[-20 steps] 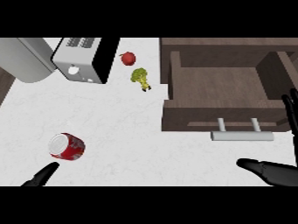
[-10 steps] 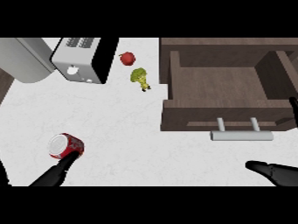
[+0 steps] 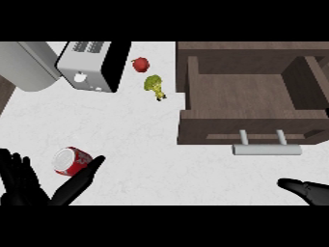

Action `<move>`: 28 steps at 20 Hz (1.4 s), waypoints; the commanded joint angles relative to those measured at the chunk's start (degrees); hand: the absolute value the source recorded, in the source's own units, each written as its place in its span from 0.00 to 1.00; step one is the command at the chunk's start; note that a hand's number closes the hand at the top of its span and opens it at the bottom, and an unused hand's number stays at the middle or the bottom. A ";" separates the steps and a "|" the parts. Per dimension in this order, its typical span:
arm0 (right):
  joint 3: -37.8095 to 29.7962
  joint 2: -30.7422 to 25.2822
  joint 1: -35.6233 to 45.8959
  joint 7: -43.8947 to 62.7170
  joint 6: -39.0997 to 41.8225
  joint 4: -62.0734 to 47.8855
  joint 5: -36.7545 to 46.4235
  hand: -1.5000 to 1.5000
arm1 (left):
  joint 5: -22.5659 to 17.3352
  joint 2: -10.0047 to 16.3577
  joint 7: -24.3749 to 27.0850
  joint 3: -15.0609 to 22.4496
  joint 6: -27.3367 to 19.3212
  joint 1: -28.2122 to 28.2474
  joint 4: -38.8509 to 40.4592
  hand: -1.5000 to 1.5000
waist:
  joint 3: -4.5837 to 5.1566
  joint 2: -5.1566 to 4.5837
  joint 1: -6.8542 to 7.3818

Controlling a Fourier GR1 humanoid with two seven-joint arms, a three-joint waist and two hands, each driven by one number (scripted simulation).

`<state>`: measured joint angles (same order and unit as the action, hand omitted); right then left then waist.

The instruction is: Pick up the can, place it into the drawer and close the drawer

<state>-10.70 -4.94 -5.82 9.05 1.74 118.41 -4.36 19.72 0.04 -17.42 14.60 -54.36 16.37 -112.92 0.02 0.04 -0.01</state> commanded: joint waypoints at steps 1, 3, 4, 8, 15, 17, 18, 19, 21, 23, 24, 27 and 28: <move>-2.78 -0.94 -3.94 0.49 2.50 4.10 -3.85 0.00 | -4.03 -0.04 4.21 1.04 -3.77 1.82 3.16 0.00 | 0.00 0.06 -0.12; 0.37 -0.03 -0.20 1.52 0.54 1.78 0.27 0.00 | -9.59 -0.04 11.10 -1.02 -3.50 -0.05 9.24 0.00 | 0.02 0.01 0.09; -2.84 -1.78 -2.48 1.67 2.47 3.44 -2.77 0.00 | -11.74 -0.04 14.25 1.00 -6.10 0.08 11.63 0.00 | 0.03 0.04 -0.06; 0.46 2.02 -5.99 1.93 0.43 8.76 0.35 0.00 | -19.91 -0.04 21.13 -4.20 -3.31 -1.74 15.94 0.00 | 0.03 0.05 -0.12; -1.25 0.34 -3.88 4.94 1.36 8.59 -0.97 0.00 | -36.80 -0.04 39.04 -7.45 0.86 -1.04 27.29 0.00 | 0.09 0.05 0.16; -1.56 1.04 -3.87 4.24 1.36 8.01 -1.11 0.00 | -36.04 -0.04 38.24 -8.56 0.98 -0.35 25.94 0.00 | 0.01 0.03 0.08; -3.65 -0.59 -3.44 5.17 2.39 9.29 -2.99 0.00 | -36.35 -0.04 36.90 -9.83 0.91 -4.45 29.42 0.00 | 0.01 0.01 -0.07; -5.43 -1.51 -2.62 4.98 3.29 7.39 -5.03 0.00 | -40.98 -0.04 42.56 -5.33 -0.92 -1.70 29.59 0.00 | 0.01 0.02 0.03; -1.58 1.27 -7.26 3.15 3.92 9.83 -1.58 0.00 | -43.54 -0.04 45.05 -8.20 2.63 -1.92 32.78 0.00 | 0.01 0.03 -0.04; -6.80 -2.46 0.29 7.70 1.58 7.89 -4.52 0.00 | -45.13 -0.04 48.08 -10.24 4.12 -5.29 38.50 0.00 | 0.03 -0.02 0.05; -6.49 -1.35 -6.54 7.23 4.84 12.19 -5.86 0.00 | -41.86 -0.04 43.36 -8.08 1.43 -2.03 31.50 0.00 | -0.01 0.04 -0.11; -4.86 0.18 -4.55 1.47 4.23 6.19 -2.03 0.00 | -51.57 -0.04 55.36 -14.85 10.37 -5.69 45.08 0.00 | 0.04 -0.04 0.01; -1.66 1.36 -4.16 5.68 2.72 10.49 -0.38 0.00 | -49.98 -0.04 52.33 -16.30 7.85 -11.60 47.41 0.00 | 0.03 -0.04 -0.16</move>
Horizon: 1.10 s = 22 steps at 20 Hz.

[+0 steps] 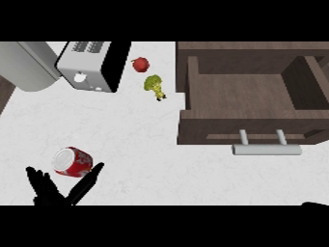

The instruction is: Pick up the can, place it into the drawer and close the drawer

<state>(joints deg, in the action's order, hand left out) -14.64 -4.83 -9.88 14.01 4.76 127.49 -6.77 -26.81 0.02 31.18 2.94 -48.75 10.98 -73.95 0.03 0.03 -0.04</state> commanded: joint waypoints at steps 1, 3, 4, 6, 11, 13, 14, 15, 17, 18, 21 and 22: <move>0.76 1.26 -3.02 0.81 0.91 4.32 0.91 0.00 | -3.75 -0.02 3.85 -3.31 2.22 -4.33 7.19 0.00 | -0.01 0.01 -0.17; -1.42 -0.14 -0.21 1.50 1.10 1.35 -1.10 0.00 | -8.44 0.00 9.69 -3.25 3.89 -4.07 11.47 0.00 | 0.00 -0.01 -0.06; -1.18 -1.89 4.99 4.54 -0.60 -0.28 -0.25 0.00 | -5.49 -0.01 8.37 -7.10 7.59 -5.45 14.00 0.00 | 0.00 -0.05 0.06; 0.66 -0.77 6.02 4.49 -1.79 -0.19 2.32 0.00 | -10.59 -0.01 13.23 -3.93 7.34 -4.80 15.88 0.00 | 0.01 -0.05 0.11; -3.67 -0.54 -0.40 0.16 3.47 0.26 -3.74 0.00 | -5.37 1.38 8.11 -7.43 8.34 -9.70 15.88 0.00 | -0.04 0.01 -0.20; -1.29 -0.27 2.60 5.66 0.06 3.76 -0.06 0.00 | -5.52 1.76 10.43 -9.85 11.01 -12.49 21.59 0.00 | -0.02 -0.02 -0.15; -4.34 -0.87 1.25 0.08 2.57 -1.03 -2.07 0.00 | -5.84 0.45 12.50 -10.52 12.24 -14.50 25.97 0.00 | -0.02 -0.05 -0.27; -0.37 -0.06 4.95 1.69 -0.17 -1.18 2.98 0.00 | -5.57 4.12 7.38 -9.82 12.14 -14.58 22.42 0.00 | -0.02 -0.05 -0.04; -1.34 -1.11 4.65 5.22 0.26 1.68 0.51 0.00 | -5.11 3.60 10.04 -9.18 16.48 -15.08 25.28 0.00 | -0.01 -0.04 -0.10; -2.99 -0.78 2.90 3.27 0.75 1.08 0.03 0.00 | -5.27 3.99 9.56 -9.62 17.94 -16.43 28.11 0.00 | -0.01 -0.04 -0.23; -4.64 -1.09 3.70 4.91 0.83 1.65 -3.09 0.00 | -4.06 3.55 9.04 -9.08 17.26 -18.55 28.58 0.00 | -0.02 -0.03 -0.23; 2.51 2.01 5.25 4.65 -2.07 2.22 5.34 0.00 | -5.12 5.74 8.91 -10.72 20.20 -18.85 29.17 1.00 | -0.01 -0.06 -0.05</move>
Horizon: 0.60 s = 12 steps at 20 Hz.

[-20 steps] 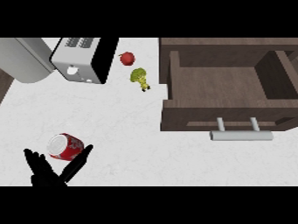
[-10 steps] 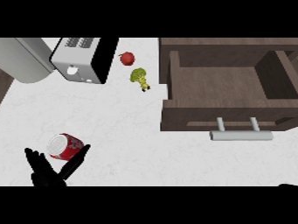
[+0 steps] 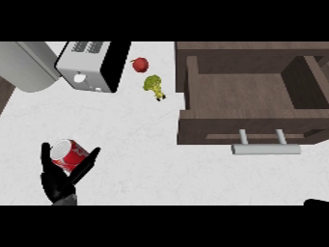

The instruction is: Pick up the can, place it into the drawer and close the drawer

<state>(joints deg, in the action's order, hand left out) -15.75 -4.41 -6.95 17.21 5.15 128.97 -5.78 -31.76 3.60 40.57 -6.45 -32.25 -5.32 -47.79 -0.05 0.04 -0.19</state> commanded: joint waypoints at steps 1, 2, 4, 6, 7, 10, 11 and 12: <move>-1.96 -0.39 -1.99 0.20 1.28 1.45 -2.07 0.00 | -0.34 1.42 0.35 -1.53 5.29 -4.83 5.69 1.00 | 0.08 -0.05 -0.25; -2.45 -1.64 1.37 2.46 -0.04 0.78 -1.90 0.00 | -0.10 2.76 -2.86 -0.21 5.69 -3.64 1.59 1.00 | 0.06 -0.02 -0.01; 0.51 1.00 0.13 -0.07 -0.07 0.74 0.51 0.00 | 0.35 1.07 1.19 -0.56 8.20 -0.98 2.27 1.00 | 0.06 -0.03 0.07; -1.86 -1.17 0.31 2.94 0.46 2.95 -1.44 0.00 | 0.50 0.24 0.36 -0.98 5.81 -6.02 3.52 1.00 | 0.07 -0.03 -0.09; 0.73 2.23 -1.85 -1.76 0.18 1.71 1.69 0.00 | 0.34 1.92 -2.36 -1.31 5.43 -6.17 1.69 1.00 | 0.06 -0.02 -0.02; -2.75 -1.66 1.46 0.40 1.23 -0.09 -1.29 0.00 | 0.26 2.28 5.62 -4.24 12.51 -9.27 12.47 1.00 | 0.09 -0.10 -0.19; -1.83 0.50 -2.99 -1.57 2.67 1.42 -1.33 0.00 | 0.84 2.02 4.10 -3.14 11.28 -8.83 9.47 1.00 | 0.07 -0.04 -0.19; 1.34 2.27 -0.39 -3.22 -0.14 -1.10 4.47 0.00 | 1.54 0.74 5.05 -2.83 9.50 -8.93 9.33 1.00 | 0.07 -0.06 -0.02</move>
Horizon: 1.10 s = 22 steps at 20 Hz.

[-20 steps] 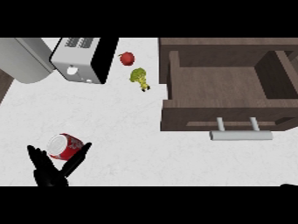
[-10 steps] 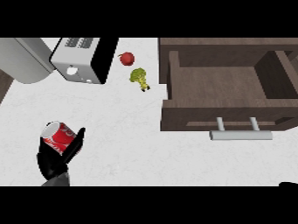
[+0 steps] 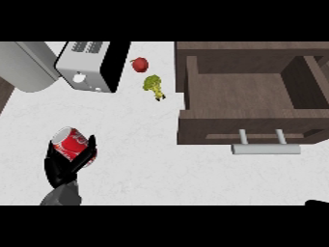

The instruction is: Pick up the can, place it into the drawer and close the drawer

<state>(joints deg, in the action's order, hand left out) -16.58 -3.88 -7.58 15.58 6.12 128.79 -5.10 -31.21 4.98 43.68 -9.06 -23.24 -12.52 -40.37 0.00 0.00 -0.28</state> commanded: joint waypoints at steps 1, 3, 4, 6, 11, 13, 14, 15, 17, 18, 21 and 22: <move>0.07 0.78 1.13 -2.69 -0.74 -3.02 1.88 0.00 | 0.52 -1.73 1.22 -0.03 -0.58 -2.88 0.03 1.00 | 0.01 -0.02 0.08; 0.07 0.52 -3.04 0.07 1.28 2.98 -0.60 0.00 | 2.26 0.24 -3.19 3.39 1.61 -2.51 -3.07 1.00 | -0.01 0.10 -0.12; -0.59 -0.26 0.59 -0.80 0.15 -0.37 0.01 0.00 | 3.43 1.58 -4.50 5.21 5.14 -5.61 -0.53 1.00 | 0.01 -0.05 -0.34; 0.51 -0.09 -0.27 0.89 0.62 1.60 -0.56 0.00 | 6.33 0.73 -7.87 9.74 7.22 -11.17 1.60 1.00 | 0.05 -0.20 -2.12; -0.24 -0.92 2.78 3.61 -1.65 1.94 0.60 0.00 | 9.00 -0.84 -10.37 14.70 16.06 -15.78 3.50 1.00 | 0.07 -0.14 -0.85; 0.05 -0.48 1.76 0.01 -0.52 0.01 1.54 0.00 | 8.42 2.18 -16.94 14.14 17.77 -21.49 2.65 1.00 | 0.00 -0.09 -0.58; -3.98 -3.01 2.53 0.59 1.24 -1.31 -3.88 0.00 | 9.89 -0.11 -16.49 14.86 15.11 -23.04 4.44 1.00 | -0.01 -0.12 -0.87; -3.99 -1.87 0.85 -3.05 1.50 -3.88 -2.02 0.00 | 9.61 0.98 -18.83 14.90 16.04 -22.84 1.66 1.00 | -0.03 -0.01 -0.33; -1.93 -0.46 -0.68 -1.90 0.96 0.09 -0.23 0.00 | 10.65 0.97 -20.06 15.03 15.85 -24.01 0.65 1.00 | -0.01 0.03 -0.21; -1.93 -0.98 0.40 0.35 0.24 1.30 -0.46 0.00 | 11.20 2.11 -21.00 15.06 15.20 -25.97 -0.36 1.00 | 0.00 0.05 -0.18; -0.93 0.14 1.24 -1.03 -0.78 -1.10 1.94 0.00 | 12.60 1.45 -24.58 16.27 15.02 -25.78 -4.54 1.00 | -0.01 0.04 0.09; -1.17 -2.04 5.68 3.62 -2.51 -0.72 2.20 0.00 | 12.82 0.58 -30.43 17.88 11.68 -28.91 -8.47 1.00 | -0.02 0.23 0.70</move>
<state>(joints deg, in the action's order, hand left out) -18.08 -4.78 -5.82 15.99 5.62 128.87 -4.54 -19.61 5.78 20.87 7.07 -9.33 -37.28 -43.43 -0.01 0.07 -0.30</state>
